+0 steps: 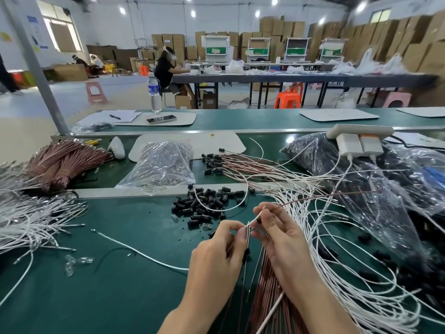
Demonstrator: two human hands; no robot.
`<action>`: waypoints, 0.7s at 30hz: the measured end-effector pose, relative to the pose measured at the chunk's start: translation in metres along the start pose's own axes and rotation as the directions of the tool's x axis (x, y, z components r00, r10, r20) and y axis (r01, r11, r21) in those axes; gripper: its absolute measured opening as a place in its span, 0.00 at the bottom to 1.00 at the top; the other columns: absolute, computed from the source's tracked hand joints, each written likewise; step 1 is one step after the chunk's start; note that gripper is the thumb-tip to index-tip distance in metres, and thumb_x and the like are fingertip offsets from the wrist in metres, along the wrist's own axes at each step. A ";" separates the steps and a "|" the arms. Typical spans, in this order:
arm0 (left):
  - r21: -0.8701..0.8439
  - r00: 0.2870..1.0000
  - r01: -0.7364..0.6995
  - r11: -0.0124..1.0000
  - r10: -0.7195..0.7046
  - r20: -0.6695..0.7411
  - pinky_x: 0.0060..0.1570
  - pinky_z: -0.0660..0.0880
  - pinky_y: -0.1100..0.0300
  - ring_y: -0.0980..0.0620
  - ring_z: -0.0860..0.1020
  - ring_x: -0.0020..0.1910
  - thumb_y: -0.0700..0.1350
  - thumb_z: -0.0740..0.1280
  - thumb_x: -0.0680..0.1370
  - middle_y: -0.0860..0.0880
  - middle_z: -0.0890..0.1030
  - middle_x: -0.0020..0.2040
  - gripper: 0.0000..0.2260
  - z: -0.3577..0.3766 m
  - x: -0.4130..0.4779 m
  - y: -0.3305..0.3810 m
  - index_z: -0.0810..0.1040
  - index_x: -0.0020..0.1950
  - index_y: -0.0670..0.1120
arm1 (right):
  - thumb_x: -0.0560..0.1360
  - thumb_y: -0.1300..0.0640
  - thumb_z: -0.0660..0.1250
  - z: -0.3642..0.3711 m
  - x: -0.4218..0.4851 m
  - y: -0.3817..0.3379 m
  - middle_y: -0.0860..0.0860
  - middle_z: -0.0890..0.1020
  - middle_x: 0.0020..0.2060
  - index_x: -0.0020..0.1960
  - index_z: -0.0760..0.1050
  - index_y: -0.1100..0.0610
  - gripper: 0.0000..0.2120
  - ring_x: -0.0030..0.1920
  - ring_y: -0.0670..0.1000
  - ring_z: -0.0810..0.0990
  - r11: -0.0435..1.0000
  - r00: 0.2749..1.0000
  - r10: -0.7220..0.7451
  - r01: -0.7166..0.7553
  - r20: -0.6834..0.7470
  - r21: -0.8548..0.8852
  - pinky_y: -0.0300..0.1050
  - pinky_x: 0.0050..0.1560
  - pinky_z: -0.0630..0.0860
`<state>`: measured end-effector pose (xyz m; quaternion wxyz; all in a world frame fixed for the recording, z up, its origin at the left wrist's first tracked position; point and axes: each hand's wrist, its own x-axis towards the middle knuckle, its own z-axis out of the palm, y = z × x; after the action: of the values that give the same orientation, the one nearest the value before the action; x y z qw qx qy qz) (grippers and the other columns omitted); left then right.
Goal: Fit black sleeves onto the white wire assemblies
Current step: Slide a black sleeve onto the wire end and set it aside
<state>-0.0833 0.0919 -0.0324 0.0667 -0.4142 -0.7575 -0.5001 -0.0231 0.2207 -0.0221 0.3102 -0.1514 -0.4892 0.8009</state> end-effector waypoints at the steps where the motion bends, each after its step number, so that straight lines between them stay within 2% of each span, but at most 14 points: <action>1: 0.033 1.000 -0.012 0.999 0.012 -0.001 0.28 0.58 0.66 0.55 0.68 0.24 0.61 0.55 0.81 0.60 0.73 0.29 0.10 -0.002 0.001 0.000 0.72 0.50 0.58 | 0.72 0.56 0.70 0.000 0.001 -0.001 0.52 0.84 0.42 0.50 0.85 0.52 0.09 0.40 0.47 0.84 0.999 1.000 0.022 -0.022 -0.009 0.046 0.38 0.41 0.81; 4: 0.087 1.000 -0.030 0.996 0.030 -0.005 0.28 0.57 0.69 0.58 0.69 0.25 0.58 0.57 0.82 0.65 0.74 0.31 0.09 -0.007 0.002 0.000 0.74 0.52 0.57 | 0.73 0.58 0.68 -0.003 0.001 -0.004 0.53 0.84 0.40 0.56 0.84 0.56 0.13 0.39 0.48 0.84 0.984 0.997 0.081 -0.078 -0.012 0.160 0.39 0.40 0.82; 11: 0.172 0.995 -0.094 0.981 0.087 0.052 0.28 0.64 0.67 0.55 0.71 0.27 0.57 0.58 0.83 0.59 0.70 0.27 0.09 -0.013 0.004 -0.006 0.75 0.54 0.57 | 0.73 0.59 0.66 -0.008 0.006 -0.007 0.56 0.86 0.46 0.57 0.83 0.60 0.14 0.38 0.48 0.85 0.947 0.988 0.152 -0.141 -0.016 0.290 0.40 0.37 0.83; 14: 0.193 0.992 -0.124 0.973 0.115 0.056 0.28 0.71 0.62 0.53 0.74 0.29 0.57 0.58 0.83 0.57 0.75 0.29 0.07 -0.016 0.004 -0.008 0.74 0.54 0.58 | 0.74 0.60 0.66 -0.011 0.006 -0.008 0.58 0.86 0.50 0.58 0.83 0.60 0.15 0.39 0.49 0.86 0.942 0.985 0.172 -0.163 -0.006 0.293 0.42 0.38 0.83; 17: 0.202 0.990 -0.138 0.970 0.127 0.064 0.30 0.74 0.58 0.53 0.76 0.31 0.57 0.57 0.83 0.55 0.77 0.31 0.08 -0.018 0.005 -0.009 0.73 0.54 0.58 | 0.77 0.61 0.64 -0.011 0.005 -0.009 0.59 0.86 0.53 0.59 0.83 0.60 0.14 0.41 0.50 0.86 0.944 0.982 0.191 -0.183 -0.002 0.275 0.42 0.39 0.84; 21: 0.223 0.988 -0.150 0.963 0.137 0.072 0.30 0.71 0.65 0.58 0.75 0.31 0.58 0.57 0.83 0.58 0.76 0.30 0.08 -0.020 0.006 -0.009 0.74 0.54 0.58 | 0.79 0.62 0.63 -0.008 0.003 -0.011 0.58 0.86 0.52 0.59 0.83 0.60 0.13 0.40 0.50 0.86 0.943 0.978 0.210 -0.202 -0.001 0.265 0.43 0.38 0.84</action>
<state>-0.0999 0.0780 -0.0258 0.1285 -0.4714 -0.7795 -0.3919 -0.0173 0.2321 -0.0163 0.2494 -0.1709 -0.3552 0.8846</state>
